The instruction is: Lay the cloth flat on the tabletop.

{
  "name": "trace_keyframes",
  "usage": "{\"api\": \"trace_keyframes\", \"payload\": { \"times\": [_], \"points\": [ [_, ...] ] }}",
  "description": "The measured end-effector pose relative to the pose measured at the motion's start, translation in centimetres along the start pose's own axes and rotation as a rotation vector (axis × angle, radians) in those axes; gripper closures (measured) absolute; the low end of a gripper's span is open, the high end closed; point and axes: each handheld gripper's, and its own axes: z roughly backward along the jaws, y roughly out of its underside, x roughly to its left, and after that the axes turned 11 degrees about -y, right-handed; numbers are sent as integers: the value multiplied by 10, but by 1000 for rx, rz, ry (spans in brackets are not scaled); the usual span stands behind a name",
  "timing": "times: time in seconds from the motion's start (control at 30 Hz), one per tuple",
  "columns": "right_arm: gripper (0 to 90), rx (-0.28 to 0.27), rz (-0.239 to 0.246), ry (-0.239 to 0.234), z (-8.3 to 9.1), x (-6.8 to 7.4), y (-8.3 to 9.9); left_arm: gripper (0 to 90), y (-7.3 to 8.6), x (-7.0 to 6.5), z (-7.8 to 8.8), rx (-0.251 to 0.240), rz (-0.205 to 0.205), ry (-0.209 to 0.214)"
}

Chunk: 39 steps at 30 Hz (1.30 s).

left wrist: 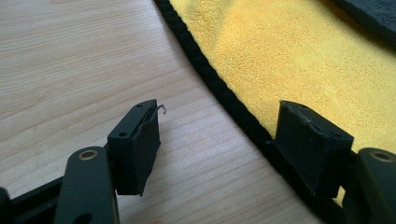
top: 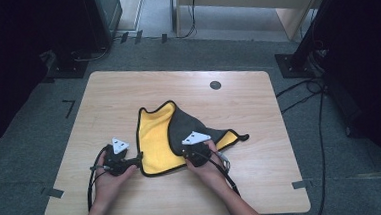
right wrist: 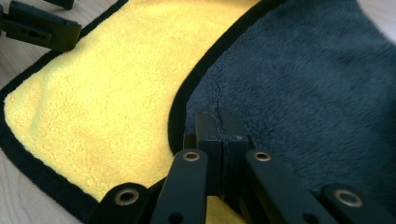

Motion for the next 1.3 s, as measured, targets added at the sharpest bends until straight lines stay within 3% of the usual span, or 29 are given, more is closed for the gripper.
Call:
{"api": "trace_keyframes", "payload": {
  "times": [0.13, 0.27, 0.37, 0.43, 0.5, 0.53, 0.57, 0.63, 0.73, 0.83, 0.9, 0.97, 1.0, 1.13, 1.2, 1.23, 1.3],
  "points": [
    [900, -39, -19, -4, 10, -6, -7, 306, 0, 0, 0, 1, 0, 0],
    [900, -90, -7, 50, 29, -19, -25, 306, 0, 0, 0, 0, 0, 0],
    [900, -205, -69, 133, 60, -51, -51, 306, 0, 0, 0, -2, -1, 0],
    [866, -289, -130, 252, 82, -83, -67, 305, 0, 0, 0, -2, 2, 1],
    [688, -369, -211, 432, 103, -119, -72, 305, 0, 0, 0, -2, 1, 1],
    [671, -393, -253, 455, 111, -130, -71, 305, 0, 1, 0, -1, 1, 3],
    [644, -410, -275, 445, 118, -135, -68, 305, 1, 1, 1, 0, 0, 7],
    [616, -410, -243, 403, 126, -136, -59, 305, 1, 2, 1, 0, 3, 12],
    [609, -300, -176, 331, 124, -128, -29, 313, 0, 2, 2, 4, 4, 17],
    [595, -201, -155, 290, 120, -126, 6, 320, -1, -1, 8, -8, 8, 24],
    [578, -182, -211, 243, 122, -130, 33, 323, -2, -3, 13, -15, 20, 58],
    [578, -178, -271, 222, 123, -134, 50, 327, -3, -12, 18, -21, 4, 76],
    [579, -159, -296, 221, 122, -136, 59, 330, -3, -17, 20, -23, -14, 81],
    [582, -110, -302, 213, 116, -133, 74, 356, 1, -36, 18, 5, -66, 115],
    [614, -98, -271, 223, 116, -130, 75, 355, 2, -44, 16, 12, -88, 83],
    [638, -95, -271, 224, 116, -129, 74, 360, 2, -50, 16, 7, -110, 45],
    [721, -84, -268, 243, 116, -126, 75, 389, 2, -53, 17, 7, -118, 36]
  ]
}}
